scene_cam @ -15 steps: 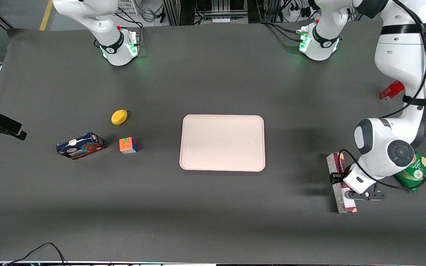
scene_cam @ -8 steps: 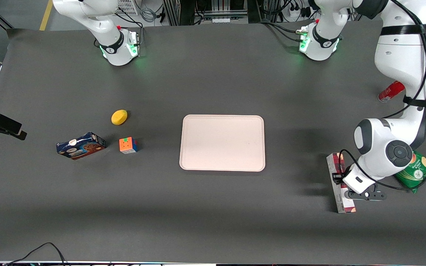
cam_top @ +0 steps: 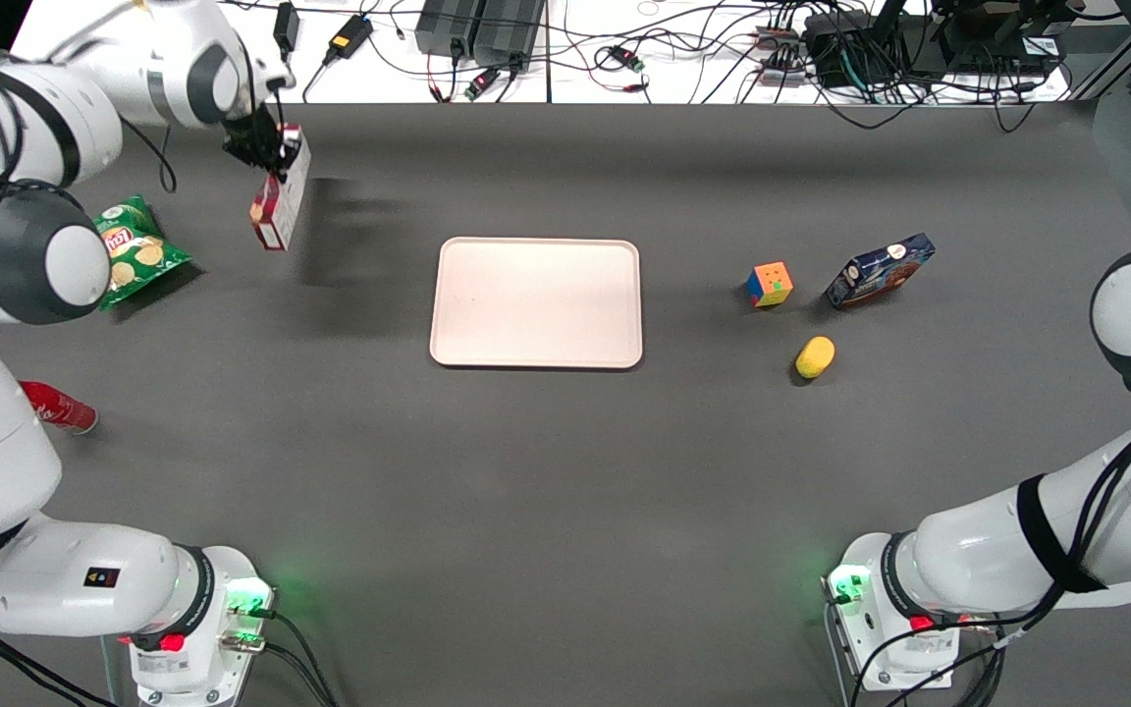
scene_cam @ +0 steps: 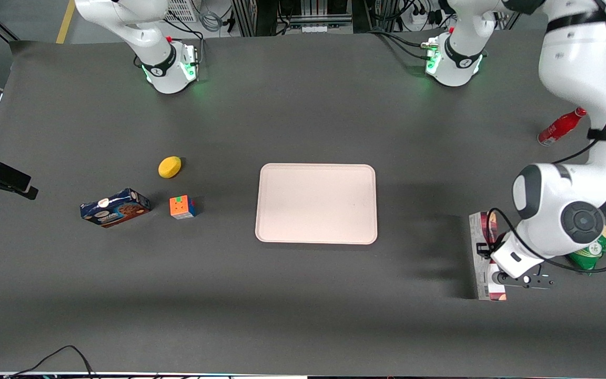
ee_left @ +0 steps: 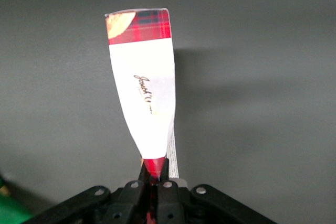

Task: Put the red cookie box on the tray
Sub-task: 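Carry the held cookie box over the white tray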

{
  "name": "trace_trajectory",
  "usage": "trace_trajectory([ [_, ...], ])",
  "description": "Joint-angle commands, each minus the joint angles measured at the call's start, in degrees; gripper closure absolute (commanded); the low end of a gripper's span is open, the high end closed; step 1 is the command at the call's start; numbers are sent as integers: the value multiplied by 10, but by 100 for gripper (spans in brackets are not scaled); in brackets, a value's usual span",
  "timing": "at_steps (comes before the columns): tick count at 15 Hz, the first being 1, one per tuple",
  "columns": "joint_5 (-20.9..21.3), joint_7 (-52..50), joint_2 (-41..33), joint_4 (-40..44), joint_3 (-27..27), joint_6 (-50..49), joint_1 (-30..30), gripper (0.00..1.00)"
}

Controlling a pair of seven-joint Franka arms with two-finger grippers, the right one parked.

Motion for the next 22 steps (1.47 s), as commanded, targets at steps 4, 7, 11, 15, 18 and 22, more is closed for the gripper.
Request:
trace_trajectory([
  [4, -25, -94, -107, -18, -94, -114, -46, 100],
  [7, -19, -206, -133, -66, -158, -86, -61, 100],
  [11, 52, -356, -158, -179, -252, 10, -53, 100],
  [15, 82, -447, -153, -266, -292, 116, -54, 100],
  [18, 105, -450, -133, -277, -292, 143, -54, 100],
  [22, 143, -450, -100, -273, -286, 183, -54, 100],
])
